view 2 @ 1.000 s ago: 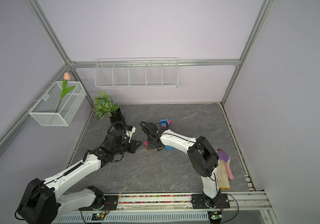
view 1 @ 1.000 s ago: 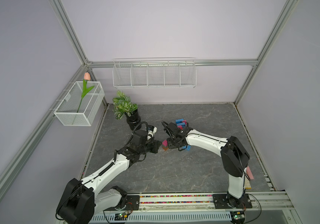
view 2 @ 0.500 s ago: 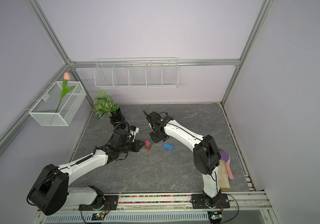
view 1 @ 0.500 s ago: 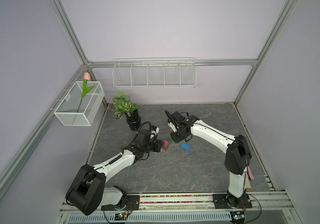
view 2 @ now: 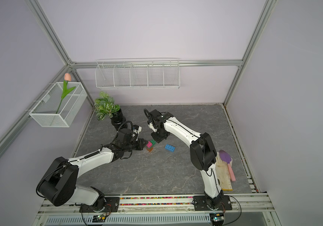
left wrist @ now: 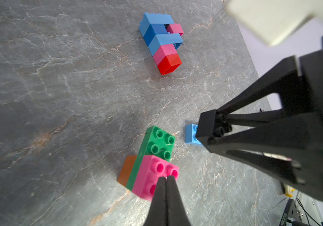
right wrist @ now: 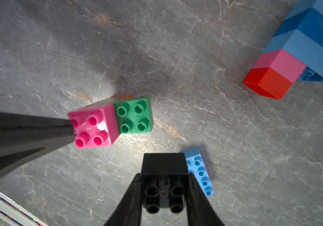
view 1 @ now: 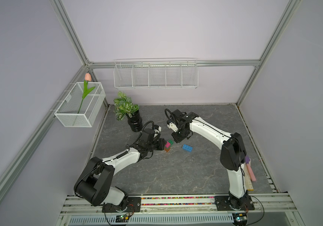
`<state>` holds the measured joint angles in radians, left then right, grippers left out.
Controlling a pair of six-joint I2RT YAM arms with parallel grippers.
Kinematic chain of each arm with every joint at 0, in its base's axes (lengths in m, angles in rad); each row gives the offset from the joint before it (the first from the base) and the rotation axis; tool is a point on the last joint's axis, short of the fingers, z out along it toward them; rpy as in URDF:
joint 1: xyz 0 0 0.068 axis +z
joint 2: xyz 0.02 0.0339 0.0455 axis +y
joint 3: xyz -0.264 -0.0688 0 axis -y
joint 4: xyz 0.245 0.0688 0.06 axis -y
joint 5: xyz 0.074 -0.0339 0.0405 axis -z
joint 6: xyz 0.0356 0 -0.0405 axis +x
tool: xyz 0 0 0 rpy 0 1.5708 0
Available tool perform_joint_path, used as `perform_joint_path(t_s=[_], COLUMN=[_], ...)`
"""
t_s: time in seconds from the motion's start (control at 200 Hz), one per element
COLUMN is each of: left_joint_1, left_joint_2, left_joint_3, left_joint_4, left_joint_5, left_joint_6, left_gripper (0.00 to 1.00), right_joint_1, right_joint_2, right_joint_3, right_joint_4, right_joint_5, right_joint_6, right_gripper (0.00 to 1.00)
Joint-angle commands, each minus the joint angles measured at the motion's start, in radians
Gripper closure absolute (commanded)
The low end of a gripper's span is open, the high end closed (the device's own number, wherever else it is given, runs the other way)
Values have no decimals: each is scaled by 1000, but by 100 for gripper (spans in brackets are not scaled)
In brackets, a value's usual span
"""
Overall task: Assemble the letter p with lego
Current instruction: Assemble the lego brick with the lego brick.
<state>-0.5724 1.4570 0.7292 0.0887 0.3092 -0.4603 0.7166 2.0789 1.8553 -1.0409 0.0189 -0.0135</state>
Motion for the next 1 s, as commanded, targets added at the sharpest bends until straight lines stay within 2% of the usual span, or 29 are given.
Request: perform_joint_path(t_s=[0.0, 0.47, 0.995], left_joint_1=[-4, -10, -14], left_joint_2=[16, -6, 34], left_joint_3=[41, 5, -25], left_joint_4=[19, -1, -11], left_joint_5=[-7, 8, 3], left_joint_6=[-8, -4, 2], left_gripper=[100, 100, 100], right_joint_1=[-7, -8, -9], right_joint_2=[17, 138, 176], right_joint_3=[43, 234, 269], right_joint_4=[-40, -148, -164], right_joint_5=[-27, -32, -41], right_joint_6=[-35, -100, -111], right_gripper=[81, 81, 81])
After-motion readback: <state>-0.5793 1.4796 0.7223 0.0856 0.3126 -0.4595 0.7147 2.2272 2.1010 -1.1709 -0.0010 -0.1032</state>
